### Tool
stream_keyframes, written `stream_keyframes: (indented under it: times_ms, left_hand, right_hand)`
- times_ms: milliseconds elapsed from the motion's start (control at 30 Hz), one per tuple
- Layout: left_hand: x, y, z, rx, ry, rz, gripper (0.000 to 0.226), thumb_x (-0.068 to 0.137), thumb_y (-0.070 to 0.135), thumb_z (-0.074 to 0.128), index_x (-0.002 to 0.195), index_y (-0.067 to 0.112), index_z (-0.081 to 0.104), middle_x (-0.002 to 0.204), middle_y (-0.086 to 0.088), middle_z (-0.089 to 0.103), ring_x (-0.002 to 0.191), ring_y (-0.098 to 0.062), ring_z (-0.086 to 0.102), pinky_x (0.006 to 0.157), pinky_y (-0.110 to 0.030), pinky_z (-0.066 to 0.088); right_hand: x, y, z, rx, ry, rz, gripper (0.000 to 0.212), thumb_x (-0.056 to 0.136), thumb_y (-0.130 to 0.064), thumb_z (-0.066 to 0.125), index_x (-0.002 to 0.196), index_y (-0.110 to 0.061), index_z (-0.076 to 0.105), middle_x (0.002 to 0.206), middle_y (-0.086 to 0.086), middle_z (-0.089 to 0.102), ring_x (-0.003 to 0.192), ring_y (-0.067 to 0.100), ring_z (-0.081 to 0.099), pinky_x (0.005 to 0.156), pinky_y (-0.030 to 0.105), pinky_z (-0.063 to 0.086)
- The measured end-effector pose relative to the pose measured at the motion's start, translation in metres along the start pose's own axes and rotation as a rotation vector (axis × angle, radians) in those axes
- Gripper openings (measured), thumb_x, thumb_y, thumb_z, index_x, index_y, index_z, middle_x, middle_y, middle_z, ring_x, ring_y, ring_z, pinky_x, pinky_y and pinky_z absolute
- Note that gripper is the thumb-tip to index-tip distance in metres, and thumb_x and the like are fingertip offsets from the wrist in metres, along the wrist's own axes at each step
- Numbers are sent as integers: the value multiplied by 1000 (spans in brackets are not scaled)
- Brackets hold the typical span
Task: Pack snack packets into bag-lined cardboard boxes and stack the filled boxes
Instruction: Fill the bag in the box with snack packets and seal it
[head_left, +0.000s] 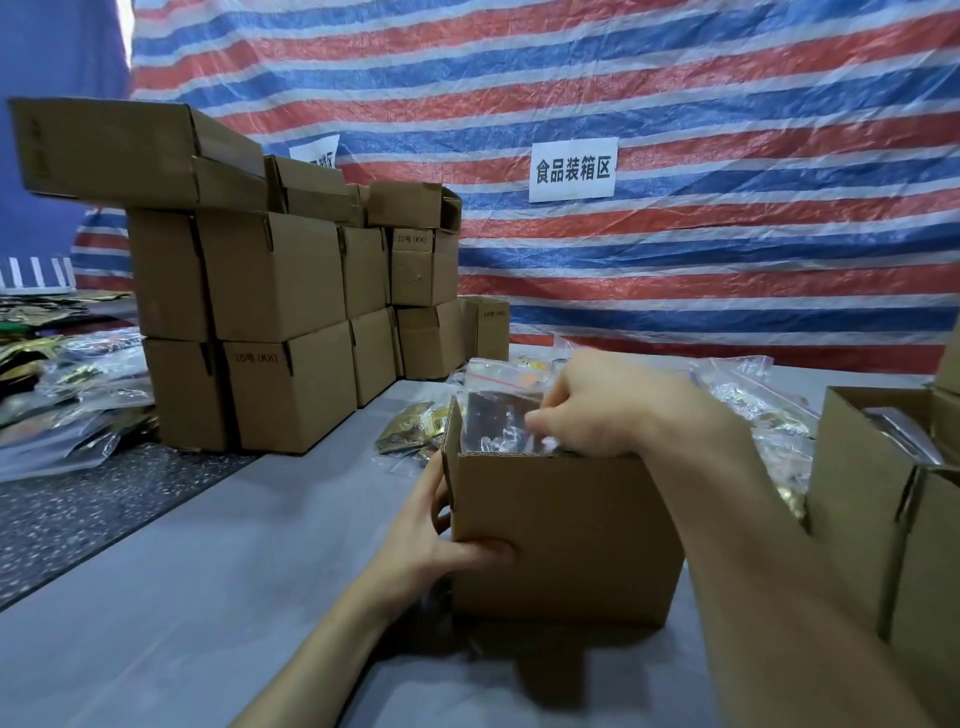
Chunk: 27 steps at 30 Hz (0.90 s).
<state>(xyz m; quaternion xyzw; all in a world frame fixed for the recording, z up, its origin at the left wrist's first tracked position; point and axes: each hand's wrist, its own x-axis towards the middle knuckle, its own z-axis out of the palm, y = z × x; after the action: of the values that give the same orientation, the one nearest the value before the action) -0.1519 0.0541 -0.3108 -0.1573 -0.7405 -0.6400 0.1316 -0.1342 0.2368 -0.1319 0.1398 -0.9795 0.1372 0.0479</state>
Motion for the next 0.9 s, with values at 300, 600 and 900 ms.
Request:
stream_keyframes:
  times_ms: [300, 600, 900]
  left_hand:
    - [1, 1, -1, -7, -18, -5, 78, 52, 24, 89, 124, 36, 61, 113, 5, 73, 106, -14, 69, 82, -25, 56]
    - [2, -3, -2, 4, -58, -22, 93, 53, 33, 93, 137, 28, 54, 125, -1, 70, 119, -23, 64, 99, -46, 53]
    - [4, -2, -4, -41, -29, -34, 94, 47, 38, 94, 133, 24, 55, 120, 1, 72, 114, -21, 68, 90, -40, 58]
  right_hand:
    - [22, 13, 14, 189, -288, 47, 73, 105, -59, 9, 133, -21, 65, 156, 9, 43, 145, 24, 36, 120, 42, 19]
    - [23, -2, 24, 99, -351, 2, 58, 104, -53, 33, 150, -21, 44, 157, 6, 42, 144, 25, 37, 113, 41, 28]
    - [16, 11, 2, 441, -67, -153, 54, 104, -59, 33, 102, -22, 73, 94, -5, 72, 88, 13, 69, 86, 36, 53]
